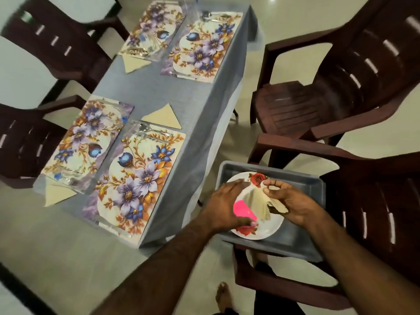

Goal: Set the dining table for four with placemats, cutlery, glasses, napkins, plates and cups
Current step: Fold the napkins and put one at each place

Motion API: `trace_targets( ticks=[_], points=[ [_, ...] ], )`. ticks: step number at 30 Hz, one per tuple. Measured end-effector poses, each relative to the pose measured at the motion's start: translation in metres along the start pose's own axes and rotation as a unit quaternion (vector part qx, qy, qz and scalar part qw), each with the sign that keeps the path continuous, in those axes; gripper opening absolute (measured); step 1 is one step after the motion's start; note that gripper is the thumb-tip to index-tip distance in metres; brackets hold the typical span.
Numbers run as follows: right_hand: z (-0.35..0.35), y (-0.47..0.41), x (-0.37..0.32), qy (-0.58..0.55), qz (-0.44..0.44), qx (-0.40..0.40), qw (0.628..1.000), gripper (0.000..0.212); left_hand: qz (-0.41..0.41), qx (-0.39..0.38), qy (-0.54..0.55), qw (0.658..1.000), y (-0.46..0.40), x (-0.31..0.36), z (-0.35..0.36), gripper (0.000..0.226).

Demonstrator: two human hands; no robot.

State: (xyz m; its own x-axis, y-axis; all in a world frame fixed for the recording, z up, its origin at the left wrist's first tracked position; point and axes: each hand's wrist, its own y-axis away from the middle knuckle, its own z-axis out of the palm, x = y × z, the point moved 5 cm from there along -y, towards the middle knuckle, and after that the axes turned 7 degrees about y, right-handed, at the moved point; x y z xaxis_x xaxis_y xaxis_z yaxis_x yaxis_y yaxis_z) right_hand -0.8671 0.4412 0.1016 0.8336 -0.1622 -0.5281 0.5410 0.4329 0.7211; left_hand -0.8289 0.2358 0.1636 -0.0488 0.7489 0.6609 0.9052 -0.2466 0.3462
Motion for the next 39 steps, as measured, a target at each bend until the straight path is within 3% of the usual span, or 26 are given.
trace_targets(
  ticks=[2,4,10,11,16,19,21,24,29,31,35,37,39],
  points=[
    [0.019,0.028,0.0,-0.002,-0.028,0.004,1.0,0.046,0.008,0.015,0.069,0.997,0.023,0.027,-0.002,0.109],
    [0.039,0.058,0.005,-0.006,-0.056,0.005,0.998,0.033,0.018,0.038,0.13,0.991,0.047,0.045,0.0,0.094],
    [0.068,0.165,0.04,0.017,-0.154,0.059,0.986,0.01,0.074,0.1,0.314,0.941,0.132,0.074,0.003,0.01],
    [0.07,0.185,0.053,0.027,-0.155,0.076,0.985,0.01,0.068,0.093,0.337,0.934,0.148,0.078,0.006,0.008],
    [0.06,0.266,0.101,0.001,-0.153,0.141,0.978,0.056,0.044,0.059,0.371,0.926,0.205,0.107,0.024,0.024],
    [0.037,0.307,0.124,0.02,-0.141,0.173,0.975,0.086,0.046,0.057,0.334,0.94,0.217,0.127,0.045,0.018],
    [0.013,0.331,0.14,0.061,-0.123,0.185,0.973,0.093,0.061,0.036,0.297,0.952,0.218,0.147,0.07,0.018],
    [-0.035,0.363,0.162,0.08,-0.105,0.194,0.972,0.08,0.101,0.014,0.228,0.968,0.22,0.187,0.118,0.012],
    [-0.153,0.421,0.199,-0.025,-0.128,0.2,0.971,0.047,0.157,-0.07,0.095,0.981,0.213,0.281,0.231,0.011],
    [-0.208,0.444,0.21,-0.047,-0.148,0.211,0.965,0.041,0.135,-0.096,0.124,0.978,0.193,0.32,0.283,0.014],
    [-0.295,0.484,0.215,-0.061,-0.176,0.26,0.948,0.043,0.009,-0.117,0.247,0.962,0.15,0.366,0.359,0.025],
    [-0.36,0.525,0.216,-0.058,-0.154,0.301,0.939,0.046,-0.052,-0.147,0.345,0.925,0.143,0.421,0.406,0.007],
    [-0.385,0.538,0.213,-0.055,-0.147,0.314,0.936,0.042,-0.118,-0.163,0.418,0.886,0.141,0.44,0.419,0.016]
  ],
)
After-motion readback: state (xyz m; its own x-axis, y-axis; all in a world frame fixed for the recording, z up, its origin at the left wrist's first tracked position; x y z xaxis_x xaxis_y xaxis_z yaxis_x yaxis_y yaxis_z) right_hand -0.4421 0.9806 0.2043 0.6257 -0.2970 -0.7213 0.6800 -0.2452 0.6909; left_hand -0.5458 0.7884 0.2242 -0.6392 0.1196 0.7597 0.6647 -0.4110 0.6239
